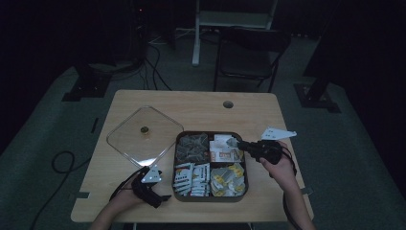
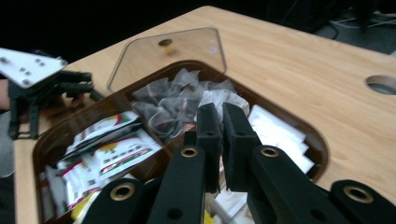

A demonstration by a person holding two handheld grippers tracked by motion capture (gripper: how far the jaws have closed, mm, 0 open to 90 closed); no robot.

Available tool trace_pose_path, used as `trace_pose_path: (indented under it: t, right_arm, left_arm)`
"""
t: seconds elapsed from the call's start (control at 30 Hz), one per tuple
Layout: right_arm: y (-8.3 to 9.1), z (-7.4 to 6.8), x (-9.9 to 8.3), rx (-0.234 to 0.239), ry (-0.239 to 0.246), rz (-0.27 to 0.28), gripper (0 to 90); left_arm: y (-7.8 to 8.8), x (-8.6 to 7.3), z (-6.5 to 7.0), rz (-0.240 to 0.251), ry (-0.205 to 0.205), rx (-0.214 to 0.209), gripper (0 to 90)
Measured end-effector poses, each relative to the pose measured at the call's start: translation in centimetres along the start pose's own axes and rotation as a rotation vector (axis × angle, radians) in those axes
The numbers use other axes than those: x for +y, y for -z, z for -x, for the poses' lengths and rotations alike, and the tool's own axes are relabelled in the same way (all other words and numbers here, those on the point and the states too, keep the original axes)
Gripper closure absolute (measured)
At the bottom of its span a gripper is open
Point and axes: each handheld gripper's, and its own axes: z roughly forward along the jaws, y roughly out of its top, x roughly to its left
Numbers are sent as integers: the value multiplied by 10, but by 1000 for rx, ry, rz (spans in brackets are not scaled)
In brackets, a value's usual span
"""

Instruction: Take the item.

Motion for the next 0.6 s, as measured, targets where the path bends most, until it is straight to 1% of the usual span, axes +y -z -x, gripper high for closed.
trace_pose_path:
  t: [0.13,0.4,0.6]
  right_arm:
    - [3,7,3,-24,-12,23,866]
    - [12,23,11,-74,-29,47,866]
    - [20,37,13,-93,-68,77,866]
  left_arm:
    - [0,0,0,-3,-4,0,12]
    - [0,0,0,-4,-6,0,12]
    - [0,0,0,-4,-5,0,13]
